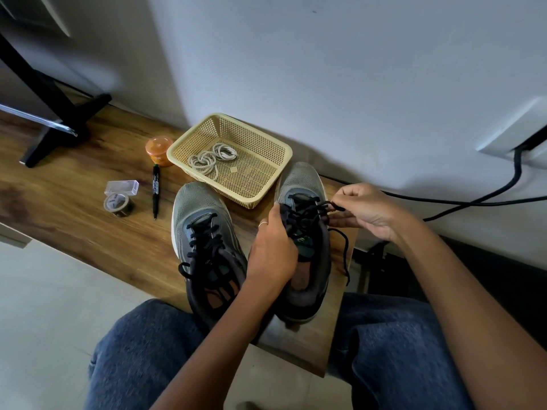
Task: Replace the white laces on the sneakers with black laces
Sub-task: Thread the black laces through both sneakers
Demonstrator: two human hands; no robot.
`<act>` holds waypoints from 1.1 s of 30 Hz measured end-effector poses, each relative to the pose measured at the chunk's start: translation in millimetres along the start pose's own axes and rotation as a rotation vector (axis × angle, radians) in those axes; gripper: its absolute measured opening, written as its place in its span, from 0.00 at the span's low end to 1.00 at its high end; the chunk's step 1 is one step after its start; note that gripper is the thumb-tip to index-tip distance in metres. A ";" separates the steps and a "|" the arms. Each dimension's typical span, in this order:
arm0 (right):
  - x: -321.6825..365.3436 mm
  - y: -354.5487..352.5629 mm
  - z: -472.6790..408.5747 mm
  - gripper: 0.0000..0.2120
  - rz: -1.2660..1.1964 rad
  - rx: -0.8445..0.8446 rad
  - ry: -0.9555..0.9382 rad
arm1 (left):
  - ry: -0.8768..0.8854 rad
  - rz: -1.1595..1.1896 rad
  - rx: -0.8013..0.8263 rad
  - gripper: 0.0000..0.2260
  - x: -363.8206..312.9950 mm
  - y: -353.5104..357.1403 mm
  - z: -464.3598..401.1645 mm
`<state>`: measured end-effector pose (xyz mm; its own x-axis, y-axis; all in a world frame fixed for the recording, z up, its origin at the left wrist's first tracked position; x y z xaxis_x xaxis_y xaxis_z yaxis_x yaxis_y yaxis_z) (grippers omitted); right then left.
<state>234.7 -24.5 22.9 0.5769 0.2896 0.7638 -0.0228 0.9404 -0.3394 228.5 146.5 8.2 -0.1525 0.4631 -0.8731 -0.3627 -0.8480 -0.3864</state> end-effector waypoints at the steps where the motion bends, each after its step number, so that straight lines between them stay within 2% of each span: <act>1: 0.4 -0.1 -0.2 0.06 0.019 -0.024 -0.002 | -0.006 0.008 0.009 0.30 0.4 -0.2 -0.4; 3: 0.6 -2.1 -1.2 0.03 0.054 -0.099 0.004 | -0.022 0.017 0.025 0.29 2.4 -0.4 -1.3; 5: 4.2 -8.9 0.4 0.03 0.155 -0.250 -0.035 | -0.039 0.024 0.031 0.29 3.7 -0.6 -1.8; 8: 23.6 -12.8 10.3 0.05 0.405 -0.472 -0.226 | -0.042 0.058 0.023 0.26 4.4 -1.4 -0.6; 12: 47.4 22.5 17.6 0.13 0.673 -0.383 -0.424 | -0.041 0.107 0.005 0.24 5.4 -3.7 2.2; 15: 54.4 49.5 14.1 0.17 1.011 -0.412 -0.404 | -0.026 0.099 0.015 0.24 7.1 -2.4 2.5; 17: 57.3 58.0 14.1 0.14 1.078 -0.439 -0.385 | -0.002 0.090 0.025 0.25 7.3 -0.8 1.5; 21: 55.6 57.8 11.2 0.06 0.960 -0.410 -0.336 | 0.064 0.100 0.047 0.33 8.3 1.9 -1.1; 27: 52.9 49.6 11.2 0.05 0.613 -0.261 -0.342 | 0.089 0.028 0.038 0.32 5.0 -0.7 -0.4; 33: 51.2 43.8 13.6 0.04 0.545 -0.199 -0.460 | 0.088 -0.007 0.048 0.32 3.3 0.8 1.1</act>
<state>252.1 34.0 54.7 0.1242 0.7927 0.5968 -0.0348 0.6046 -0.7958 226.7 147.6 5.3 -0.0696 0.4427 -0.8939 -0.4072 -0.8307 -0.3797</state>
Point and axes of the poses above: each hand's wrist, its own z-axis away from the middle knuckle, its own y-axis out of the palm, x = y × z, the point moved 5 cm from there along -z, towards the middle knuckle, and after that the axes turned 15 degrees about z, right-handed, at the moved point
